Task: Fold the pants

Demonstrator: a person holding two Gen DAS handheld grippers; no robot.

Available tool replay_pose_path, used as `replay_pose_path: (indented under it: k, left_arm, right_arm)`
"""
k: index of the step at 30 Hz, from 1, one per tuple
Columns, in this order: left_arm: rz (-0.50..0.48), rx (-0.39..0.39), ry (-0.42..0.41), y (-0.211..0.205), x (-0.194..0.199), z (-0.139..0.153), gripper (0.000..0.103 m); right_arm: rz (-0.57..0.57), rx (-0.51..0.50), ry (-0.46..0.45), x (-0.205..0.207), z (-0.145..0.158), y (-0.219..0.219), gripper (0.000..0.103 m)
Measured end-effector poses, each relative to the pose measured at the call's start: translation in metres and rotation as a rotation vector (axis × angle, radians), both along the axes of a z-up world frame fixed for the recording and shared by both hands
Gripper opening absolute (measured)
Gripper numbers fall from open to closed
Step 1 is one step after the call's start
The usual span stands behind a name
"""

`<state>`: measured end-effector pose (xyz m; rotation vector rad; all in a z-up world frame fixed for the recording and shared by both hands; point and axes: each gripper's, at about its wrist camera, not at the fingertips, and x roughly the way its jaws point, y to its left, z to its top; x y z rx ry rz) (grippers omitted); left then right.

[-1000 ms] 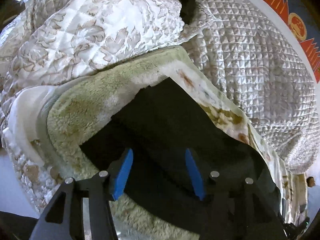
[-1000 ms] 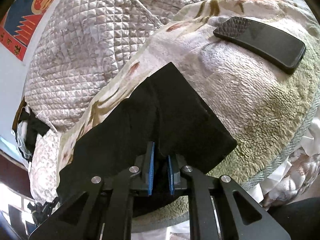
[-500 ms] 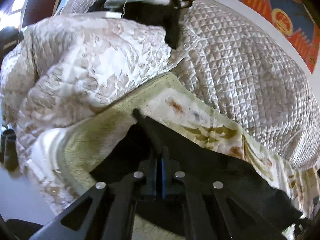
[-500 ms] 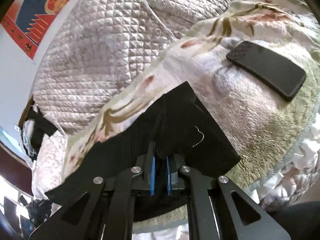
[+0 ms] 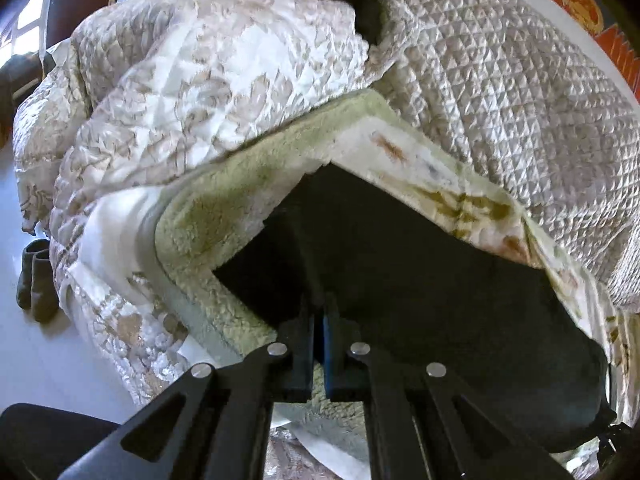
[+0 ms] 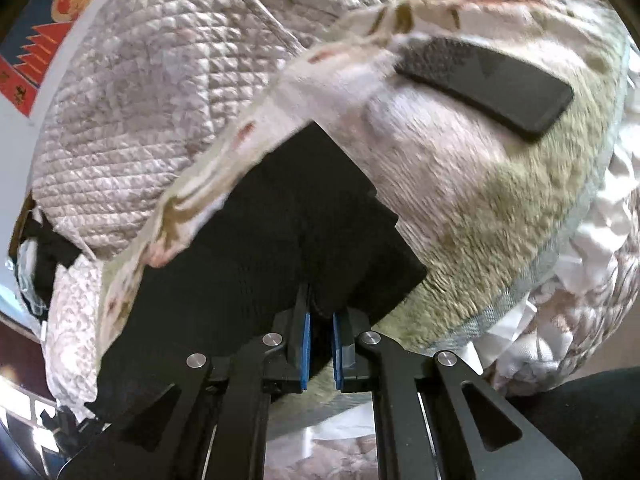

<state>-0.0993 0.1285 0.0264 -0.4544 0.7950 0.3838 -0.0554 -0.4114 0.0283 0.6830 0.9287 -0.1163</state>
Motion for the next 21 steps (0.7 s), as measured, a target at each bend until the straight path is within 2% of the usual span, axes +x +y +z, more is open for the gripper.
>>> replay_pose_path:
  k: [3,4,5,7,11,12,14,16,18,19,21]
  left_arm:
    - [-0.001,-0.003,0.016,0.0,-0.001,-0.002,0.006]
    - [0.009,0.008,0.013,0.0,-0.002,0.001,0.009]
    - [0.027,0.015,0.009,0.002,-0.004,0.005,0.009]
    - [0.06,0.016,-0.001,0.007,-0.01,0.011,0.009]
    - [0.136,0.097,-0.03,0.009,-0.016,0.031,0.011]
    - [0.133,0.101,-0.05,0.008,-0.016,0.035,0.013]
    - [0.096,0.093,-0.081,0.002,-0.012,0.039,0.028]
    - [0.028,0.073,-0.092,-0.007,-0.003,0.037,0.031]
    - [-0.043,0.04,-0.069,-0.014,0.01,0.027,0.032]
    - [-0.066,0.019,-0.03,-0.016,0.017,0.018,0.032]
    - [-0.086,-0.012,0.084,-0.015,0.027,-0.004,0.032]
  right_arm:
    - [0.0,-0.028,-0.014,-0.003,0.01,0.002,0.008]
    - [-0.006,-0.037,-0.017,-0.005,0.013,0.001,0.013]
    - [-0.032,-0.081,-0.021,-0.01,0.022,0.0,0.019]
    - [-0.057,-0.134,-0.047,-0.016,0.034,-0.001,0.021]
    - [-0.127,-0.291,-0.13,-0.027,0.064,-0.001,0.021]
    - [-0.109,-0.31,-0.144,-0.024,0.067,0.002,0.021]
    - [-0.021,-0.324,-0.139,-0.014,0.063,0.013,0.022]
    - [0.07,-0.295,-0.105,-0.001,0.049,0.024,0.022]
    - [0.125,-0.308,-0.007,0.011,0.027,0.033,0.022]
    - [0.138,-0.309,0.031,0.013,0.017,0.034,0.022]
    - [0.135,-0.324,0.008,0.011,0.02,0.033,0.022]
